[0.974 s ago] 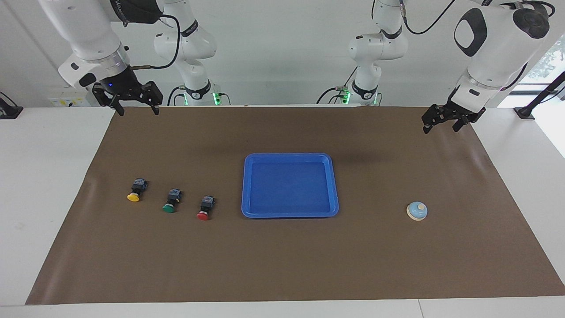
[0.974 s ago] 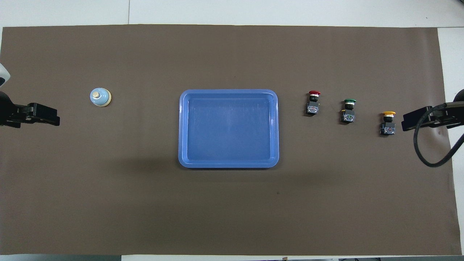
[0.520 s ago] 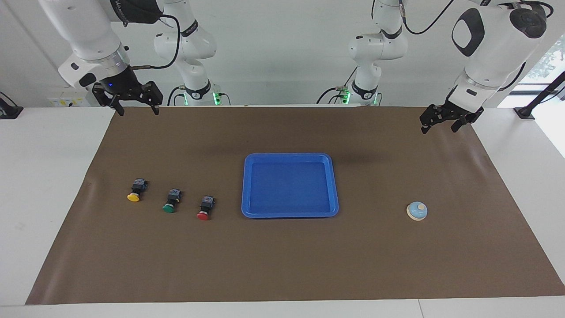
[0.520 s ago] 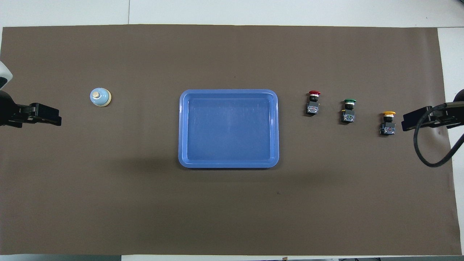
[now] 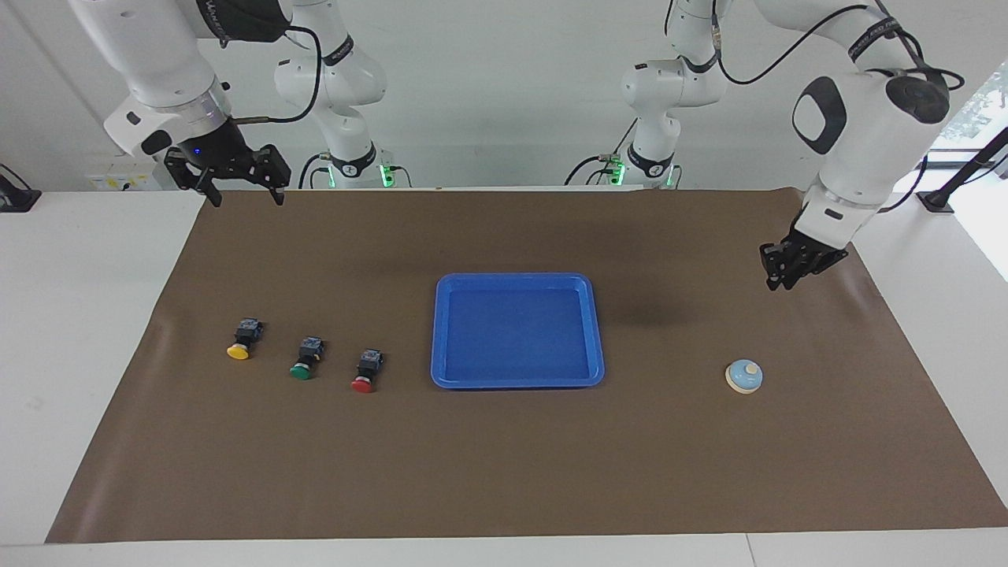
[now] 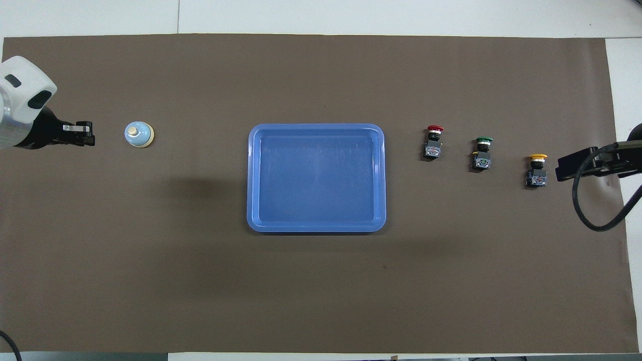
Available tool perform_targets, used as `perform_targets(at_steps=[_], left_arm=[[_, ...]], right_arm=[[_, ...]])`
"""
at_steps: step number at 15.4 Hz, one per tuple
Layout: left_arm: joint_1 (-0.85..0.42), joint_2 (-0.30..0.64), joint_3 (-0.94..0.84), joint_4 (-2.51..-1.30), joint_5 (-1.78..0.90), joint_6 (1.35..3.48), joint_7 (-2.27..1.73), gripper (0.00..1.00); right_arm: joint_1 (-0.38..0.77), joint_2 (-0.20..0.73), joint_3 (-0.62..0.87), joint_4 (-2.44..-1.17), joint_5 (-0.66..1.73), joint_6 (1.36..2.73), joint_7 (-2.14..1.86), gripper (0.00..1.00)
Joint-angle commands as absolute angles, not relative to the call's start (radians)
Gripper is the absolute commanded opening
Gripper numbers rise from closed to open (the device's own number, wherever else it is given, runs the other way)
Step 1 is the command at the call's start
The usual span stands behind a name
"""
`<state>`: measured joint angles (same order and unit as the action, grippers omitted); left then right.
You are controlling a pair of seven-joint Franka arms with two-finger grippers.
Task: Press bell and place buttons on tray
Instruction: 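Press down on the silver bell with the left gripper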
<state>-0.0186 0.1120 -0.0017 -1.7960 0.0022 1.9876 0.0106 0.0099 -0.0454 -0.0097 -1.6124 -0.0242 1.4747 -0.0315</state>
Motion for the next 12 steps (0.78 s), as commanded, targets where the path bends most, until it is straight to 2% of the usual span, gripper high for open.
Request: perform_targets(at_steps=[1,5,12], left_arm=[[-0.015,0.228,0.002,-1.779,-0.006,2.129,0.017,0.0],[-0.012,0.328,0.005,-1.773,-0.006,2.232,0.014,0.0],[-0.014,0.362,0.005,-1.816,-0.005,2.298,0.011,0.0]], right_arm=[[0.008,-0.058,-0.011,-1.626,-0.034,1.479,-0.046,1.0],[0.008,-0.058,-0.011,-1.626,-0.034,1.479,-0.046,1.0],[0.008,-0.058,-0.011,-1.626,-0.034,1.479,-0.046,1.0]])
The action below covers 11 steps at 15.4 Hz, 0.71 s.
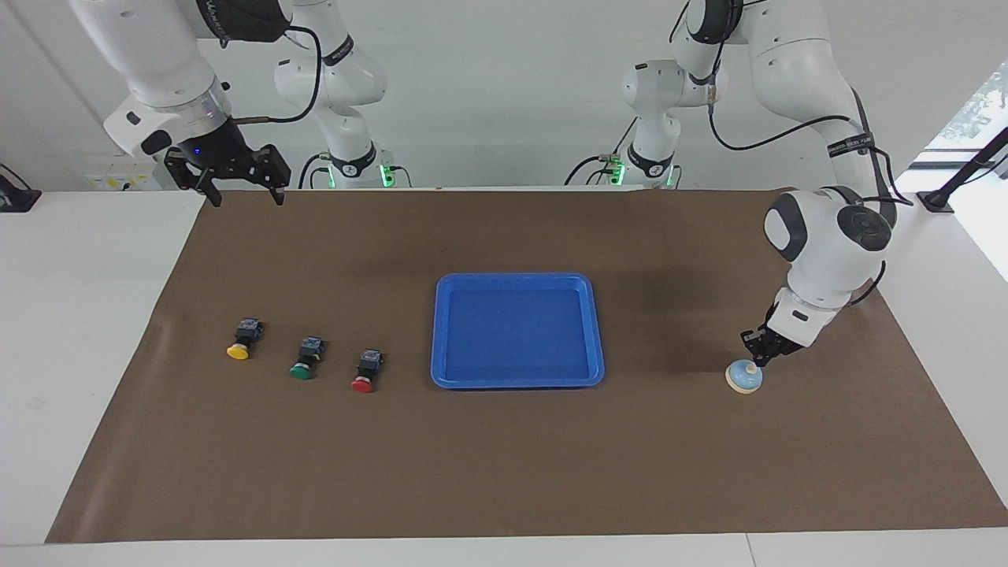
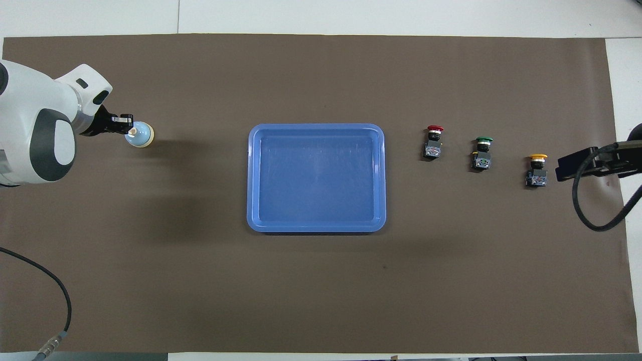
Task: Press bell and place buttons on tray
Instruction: 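Press down on the silver bell with the left gripper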
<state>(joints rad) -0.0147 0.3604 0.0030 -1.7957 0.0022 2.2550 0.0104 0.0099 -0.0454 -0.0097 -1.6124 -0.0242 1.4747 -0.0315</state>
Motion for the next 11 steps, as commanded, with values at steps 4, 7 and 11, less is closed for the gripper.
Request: perform_targets(at_steps=[4,7,11], left_arm=[[-0.028,0.39,0.005,-1.844,-0.005,2.373,0.005,0.0],[-0.018,0.397,0.005,-1.873,-0.005,2.441,0.008,0.0],[-0.017,0.336,0.005,-1.809,-0.005,2.28,0.011,0.0]], right_arm=[[0.008,-0.058,-0.011,-1.626,-0.034,1.479,-0.046,1.0],[0.008,-0.058,-0.011,-1.626,-0.034,1.479,-0.046,1.0],[0.008,-0.058,-0.011,-1.626,-0.034,1.479,-0.046,1.0]])
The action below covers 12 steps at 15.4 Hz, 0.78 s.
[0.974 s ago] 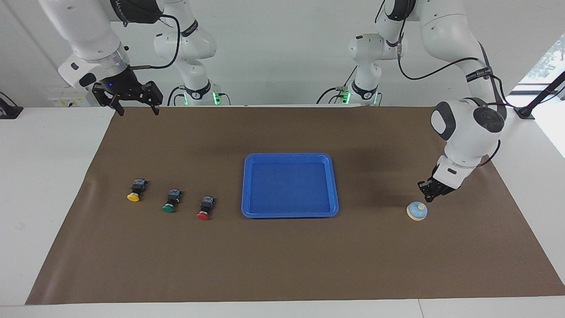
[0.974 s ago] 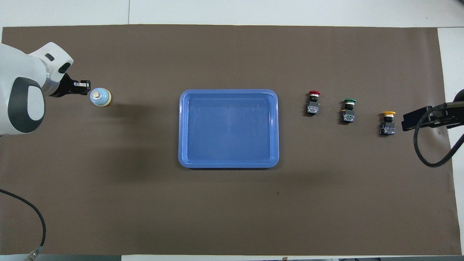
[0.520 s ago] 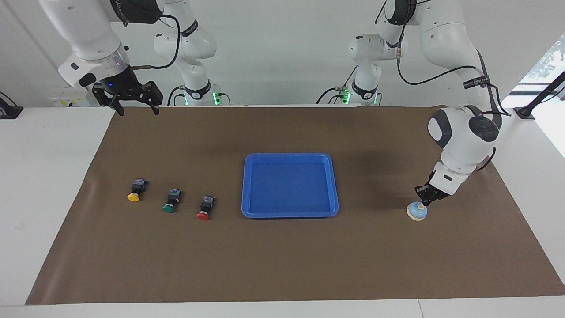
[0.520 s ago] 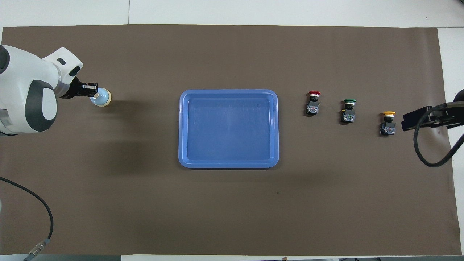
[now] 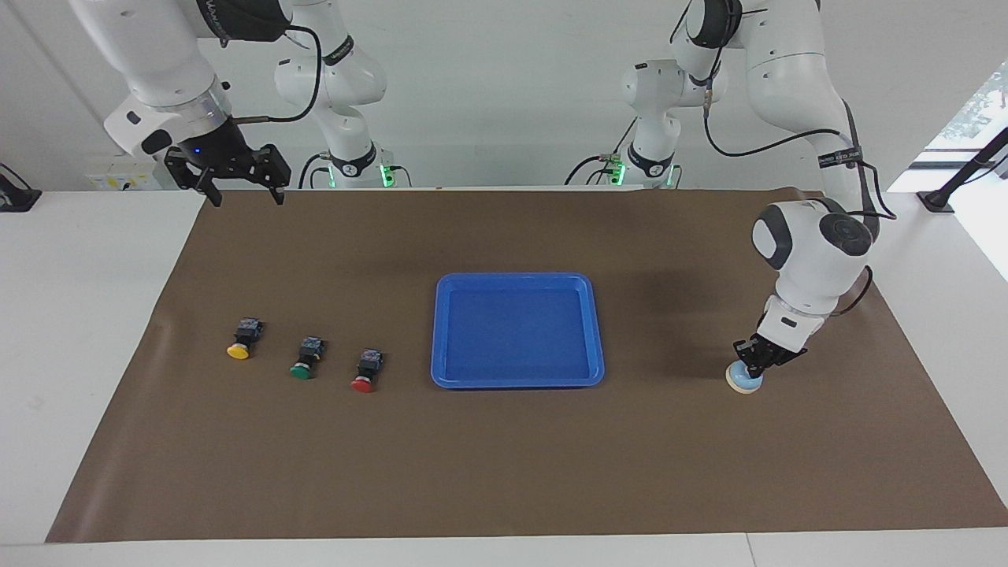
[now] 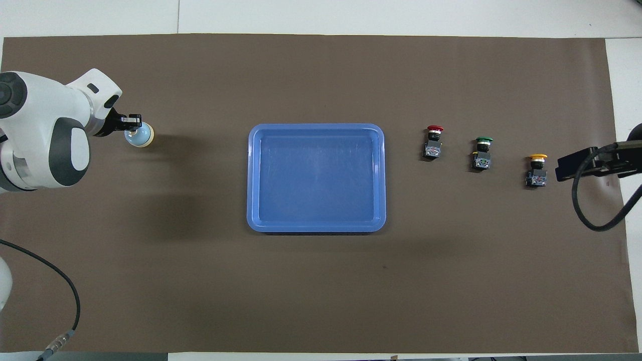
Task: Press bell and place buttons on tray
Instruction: 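Lift the left gripper off the bell and draw it back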
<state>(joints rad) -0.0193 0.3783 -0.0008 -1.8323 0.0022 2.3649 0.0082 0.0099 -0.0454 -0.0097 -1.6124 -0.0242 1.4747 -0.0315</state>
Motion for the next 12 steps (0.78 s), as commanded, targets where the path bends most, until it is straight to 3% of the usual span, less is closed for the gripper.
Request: perform_targets(at_steps=[1,3,4,5,6,10,12], left_arm=[[-0.015,0.299,0.003,-1.787,-0.005,2.211,0.011,0.0],[-0.015,0.201,0.003,-1.763,-0.006,2.072,0.006,0.41],[-0.015,0.152,0.002,-1.766,-0.006,2.024,0.005,0.56],[-0.015,0.096,0.002,-1.775,-0.006,1.981,0.006,0.83],[-0.014,0.048,0.002,-1.776,-0.006,1.939,0.008,1.0],[-0.014,-0.103,0.006,-1.77,-0.006,1.752,-0.002,1.0],[-0.015,-0.106,0.005,-1.732,-0.005,1.705,0.002,1.0]], right_arm=[[0.008,-0.058,-0.011,-1.626,-0.034,1.479,-0.046,1.0],[0.008,-0.058,-0.011,-1.626,-0.034,1.479,-0.046,1.0],[0.008,-0.06,-0.011,-1.626,-0.034,1.479,-0.046,1.0],[0.008,-0.058,-0.011,-1.626,-0.034,1.479,-0.046,1.0],[0.008,-0.058,-0.011,-1.626,-0.034,1.479,-0.046,1.0],[0.008,-0.06,-0.011,-1.626,-0.034,1.479,-0.046,1.0],[0.008,-0.058,-0.011,-1.626,-0.034,1.479,-0.046,1.0]])
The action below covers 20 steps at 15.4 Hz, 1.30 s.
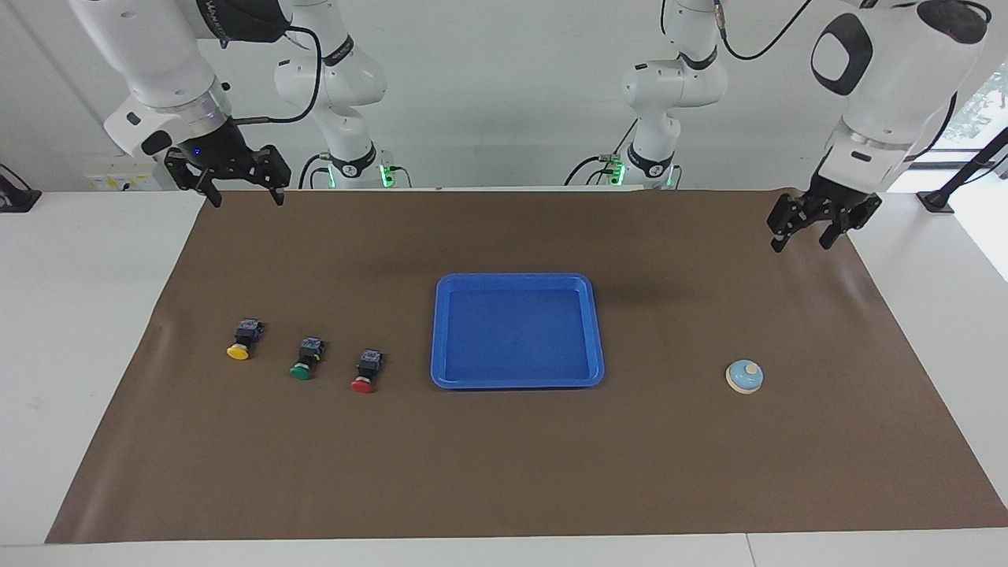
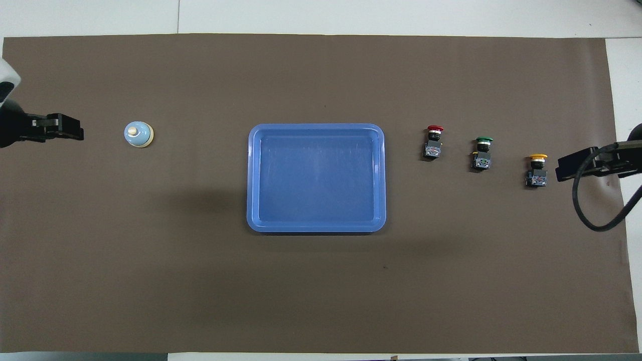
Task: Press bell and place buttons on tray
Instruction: 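Lift the left gripper off the bell and draw it back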
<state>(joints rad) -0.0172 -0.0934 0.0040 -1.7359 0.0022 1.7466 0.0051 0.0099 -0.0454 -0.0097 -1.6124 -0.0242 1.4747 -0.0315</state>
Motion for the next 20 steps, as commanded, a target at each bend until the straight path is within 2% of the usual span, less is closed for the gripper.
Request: perform_targets(at_steps=[1,5,10,20], left_arm=[[-0.017,-0.097,0.005,-1.698,-0.003,1.662,0.002,1.0],[-0.023,0.023,-0.001,-1.562,-0.006,1.568,0.003,1.0],[-0.028,-0.021,-0.002,-1.649,-0.009,1.569,0.003,1.0],[-0.028,-0.034,-0.002,-1.648,-0.009,1.559,0.002,1.0]], right_arm=[[0.008,-0.06,-0.011,-1.626,-0.034,1.479,-0.046,1.0],[0.008,-0.058,-0.011,-1.626,-0.034,1.479,-0.046,1.0],[0.008,-0.058,-0.011,-1.626,-0.034,1.479,-0.046,1.0],[0.012,-0.06,-0.009,-1.626,-0.034,1.477,-0.049,1.0]])
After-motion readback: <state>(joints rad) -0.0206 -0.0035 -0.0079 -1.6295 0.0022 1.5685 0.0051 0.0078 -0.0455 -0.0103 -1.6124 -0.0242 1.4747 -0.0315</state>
